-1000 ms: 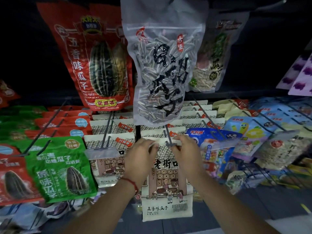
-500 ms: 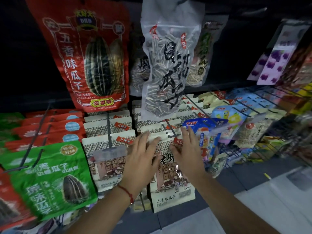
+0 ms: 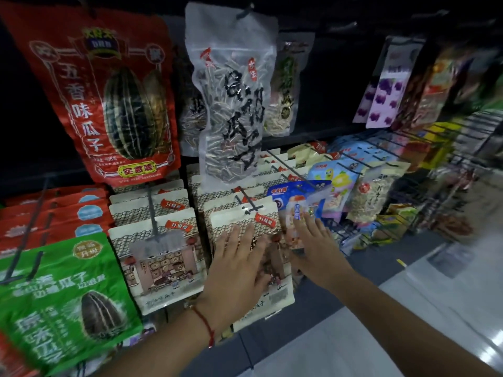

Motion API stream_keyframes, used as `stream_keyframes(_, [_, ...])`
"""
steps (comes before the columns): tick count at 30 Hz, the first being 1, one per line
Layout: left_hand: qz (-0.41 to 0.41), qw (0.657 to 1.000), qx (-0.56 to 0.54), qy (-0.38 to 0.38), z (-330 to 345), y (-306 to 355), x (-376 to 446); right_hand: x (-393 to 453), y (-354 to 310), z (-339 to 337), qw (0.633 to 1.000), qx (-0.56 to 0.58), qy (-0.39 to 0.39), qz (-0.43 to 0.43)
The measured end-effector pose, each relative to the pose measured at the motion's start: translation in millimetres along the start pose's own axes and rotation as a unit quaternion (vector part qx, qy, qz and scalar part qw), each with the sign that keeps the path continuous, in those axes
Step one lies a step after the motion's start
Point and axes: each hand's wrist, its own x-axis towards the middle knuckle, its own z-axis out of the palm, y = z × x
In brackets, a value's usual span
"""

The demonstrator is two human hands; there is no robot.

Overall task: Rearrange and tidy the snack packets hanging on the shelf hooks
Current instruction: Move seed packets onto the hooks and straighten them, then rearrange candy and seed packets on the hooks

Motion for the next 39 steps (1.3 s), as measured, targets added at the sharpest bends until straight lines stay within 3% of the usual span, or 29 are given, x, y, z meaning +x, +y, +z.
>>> stream_keyframes(9, [-0.041,0.998,0.034,-0.014,11,68,67,28,91,-27,1.000,0.000,-0.011,-0.021])
stream_keyframes(12, [-0.075,0.993,0.069,-0.060,24,91,93,53,119,-35,0.998,0.032,-0.003,-0.051])
stream_keyframes(16, [-0.136,0.984,0.098,-0.061,44,112,119,90,143,-45,0.993,0.074,0.015,-0.095])
stream_keyframes(24, [-0.221,0.969,0.099,-0.050,52,129,142,142,145,-56,0.976,0.176,-0.005,-0.130])
stream_keyframes(33, [-0.228,0.968,0.081,-0.061,44,127,143,148,153,-63,0.943,0.302,-0.047,-0.129])
stream_keyframes(39, [-0.247,0.969,0.016,-0.006,39,121,135,126,165,-70,0.944,0.285,-0.036,-0.160])
